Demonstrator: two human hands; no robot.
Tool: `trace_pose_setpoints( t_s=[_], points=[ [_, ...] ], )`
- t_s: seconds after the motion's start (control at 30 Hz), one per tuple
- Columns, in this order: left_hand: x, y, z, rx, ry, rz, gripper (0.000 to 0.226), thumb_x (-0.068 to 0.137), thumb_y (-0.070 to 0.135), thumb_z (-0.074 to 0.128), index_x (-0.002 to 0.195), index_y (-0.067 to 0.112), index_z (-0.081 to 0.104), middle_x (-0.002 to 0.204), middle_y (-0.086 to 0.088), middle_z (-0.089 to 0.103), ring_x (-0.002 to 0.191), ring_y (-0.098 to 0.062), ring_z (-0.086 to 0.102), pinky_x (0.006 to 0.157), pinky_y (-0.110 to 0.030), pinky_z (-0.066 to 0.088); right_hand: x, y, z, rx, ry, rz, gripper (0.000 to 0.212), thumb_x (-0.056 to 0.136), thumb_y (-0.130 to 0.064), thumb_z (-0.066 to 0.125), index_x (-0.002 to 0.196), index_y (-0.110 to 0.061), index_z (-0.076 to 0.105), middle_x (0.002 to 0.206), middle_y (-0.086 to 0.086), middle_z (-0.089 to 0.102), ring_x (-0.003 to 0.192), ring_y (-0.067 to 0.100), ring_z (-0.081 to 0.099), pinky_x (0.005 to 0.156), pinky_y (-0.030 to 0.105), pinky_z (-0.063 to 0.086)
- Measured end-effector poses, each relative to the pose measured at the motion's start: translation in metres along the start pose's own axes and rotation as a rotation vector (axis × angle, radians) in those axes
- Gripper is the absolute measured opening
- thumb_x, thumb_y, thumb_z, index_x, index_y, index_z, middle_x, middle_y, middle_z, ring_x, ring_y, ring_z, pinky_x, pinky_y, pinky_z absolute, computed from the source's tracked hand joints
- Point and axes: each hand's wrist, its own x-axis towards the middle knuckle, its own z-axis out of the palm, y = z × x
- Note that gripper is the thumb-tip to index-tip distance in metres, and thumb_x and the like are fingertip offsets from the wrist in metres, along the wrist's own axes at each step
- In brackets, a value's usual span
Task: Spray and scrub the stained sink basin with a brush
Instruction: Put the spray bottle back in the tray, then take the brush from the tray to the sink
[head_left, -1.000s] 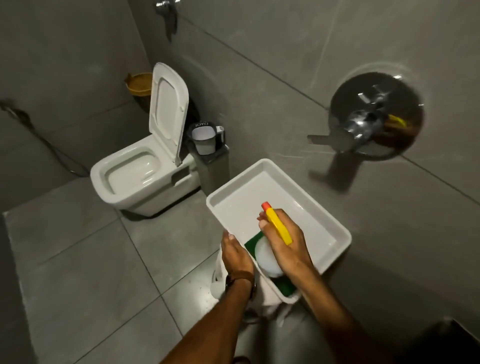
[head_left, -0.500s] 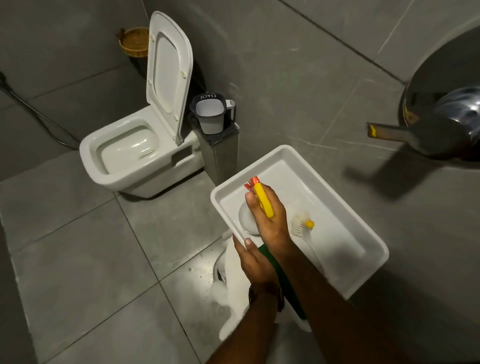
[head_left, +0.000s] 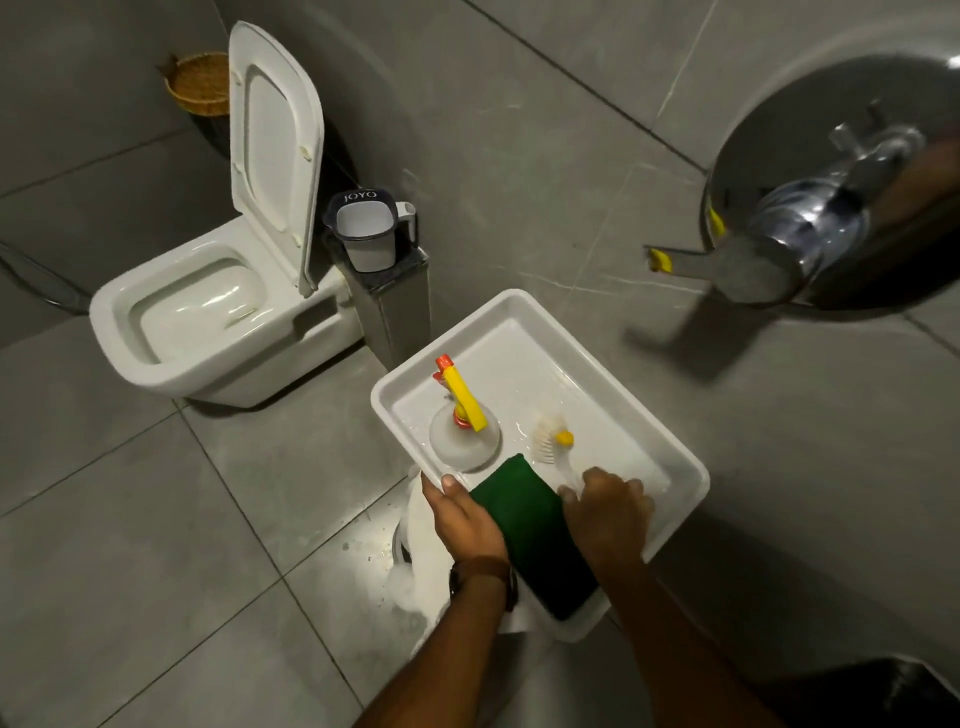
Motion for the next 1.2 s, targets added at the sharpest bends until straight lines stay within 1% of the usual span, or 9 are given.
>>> trace_pose_setpoints(
  t_s=[0.07, 0.17, 0.33, 0.47, 0.57, 0.67, 0.87, 1.07, 1.2],
  points=[
    [-0.001, 0.002, -0.002, 0.0, -0.019, 0.001, 0.043, 0.102, 0.034, 0.034, 0.145, 0.025, 0.035, 0.122, -0.002, 0.061, 0.111, -0.021, 0.057, 0.095, -0.027, 0.042, -0.004, 0.004, 0.003, -0.106, -0.063, 0.012, 0.031, 0.1, -0.045, 0.057, 0.102, -0.019, 0.074, 0.099, 0.0, 0.075, 0.097, 0.021, 0.064, 0.086, 0.038, 0.045],
    [-0.005, 0.004, -0.01, 0.031, -0.051, 0.02, 0.045, 0.102, 0.034, 0.035, 0.146, 0.027, 0.033, 0.123, 0.001, 0.06, 0.112, -0.019, 0.056, 0.092, -0.022, 0.038, -0.006, 0.0, -0.004, -0.083, -0.016, 0.026, 0.025, 0.102, -0.041, 0.057, 0.102, -0.022, 0.074, 0.098, -0.003, 0.074, 0.098, 0.018, 0.062, 0.087, 0.037, 0.043],
    [-0.024, 0.006, -0.024, 0.11, -0.097, 0.03, 0.052, 0.102, 0.034, 0.035, 0.15, 0.017, 0.026, 0.151, -0.006, 0.04, 0.137, -0.023, 0.038, 0.106, -0.021, 0.025, -0.024, 0.006, -0.036, 0.004, 0.004, 0.051, 0.018, 0.106, -0.027, 0.05, 0.109, -0.019, 0.065, 0.104, 0.001, 0.074, 0.103, 0.023, 0.065, 0.091, 0.038, 0.051],
    [-0.054, 0.015, -0.037, 0.153, -0.141, 0.101, 0.052, 0.103, 0.029, 0.035, 0.15, 0.011, 0.025, 0.155, -0.007, 0.032, 0.142, -0.023, 0.03, 0.112, -0.024, 0.022, -0.058, 0.028, -0.066, 0.149, 0.009, 0.057, 0.013, 0.106, -0.018, 0.049, 0.11, -0.014, 0.061, 0.108, 0.007, 0.075, 0.105, 0.028, 0.069, 0.088, 0.04, 0.056],
    [-0.083, 0.027, -0.046, 0.17, -0.183, 0.135, 0.051, 0.103, 0.024, 0.035, 0.15, 0.008, 0.026, 0.156, -0.01, 0.031, 0.143, -0.025, 0.029, 0.114, -0.025, 0.02, -0.088, 0.05, -0.088, 0.249, 0.022, 0.095, 0.017, 0.108, -0.024, 0.046, 0.111, -0.013, 0.06, 0.107, 0.009, 0.073, 0.101, 0.029, 0.071, 0.078, 0.039, 0.056],
    [-0.121, 0.038, -0.053, 0.168, -0.251, 0.204, 0.049, 0.103, 0.025, 0.033, 0.149, 0.008, 0.028, 0.154, -0.011, 0.034, 0.142, -0.025, 0.033, 0.111, -0.021, 0.022, -0.123, 0.079, -0.111, 0.298, 0.077, 0.15, 0.023, 0.109, -0.029, 0.044, 0.112, -0.014, 0.061, 0.104, 0.009, 0.074, 0.097, 0.031, 0.072, 0.071, 0.036, 0.051],
    [-0.23, 0.053, -0.062, 0.181, -0.429, 0.351, 0.048, 0.103, 0.022, 0.034, 0.146, 0.002, 0.033, 0.152, -0.015, 0.036, 0.142, -0.026, 0.033, 0.115, -0.03, 0.025, -0.216, 0.159, -0.151, 0.413, 0.165, 0.265, 0.024, 0.107, -0.03, 0.048, 0.11, -0.015, 0.066, 0.103, 0.012, 0.076, 0.1, 0.036, 0.072, 0.078, 0.042, 0.056],
    [-0.35, 0.045, -0.08, 0.226, -0.619, 0.479, 0.046, 0.103, 0.026, 0.032, 0.145, 0.006, 0.039, 0.15, -0.011, 0.042, 0.138, -0.024, 0.039, 0.114, -0.032, 0.028, -0.311, 0.244, -0.173, 0.458, 0.258, 0.339, 0.023, 0.107, -0.033, 0.052, 0.109, -0.016, 0.067, 0.1, 0.004, 0.078, 0.09, 0.02, 0.076, 0.075, 0.029, 0.06],
    [-0.414, 0.032, -0.098, 0.282, -0.717, 0.576, 0.044, 0.103, 0.025, 0.034, 0.143, 0.007, 0.043, 0.148, -0.01, 0.044, 0.137, -0.023, 0.04, 0.114, -0.031, 0.028, -0.366, 0.3, -0.183, 0.432, 0.317, 0.368, 0.022, 0.107, -0.032, 0.05, 0.109, -0.016, 0.066, 0.102, 0.007, 0.078, 0.097, 0.029, 0.075, 0.075, 0.036, 0.057]
  ],
)
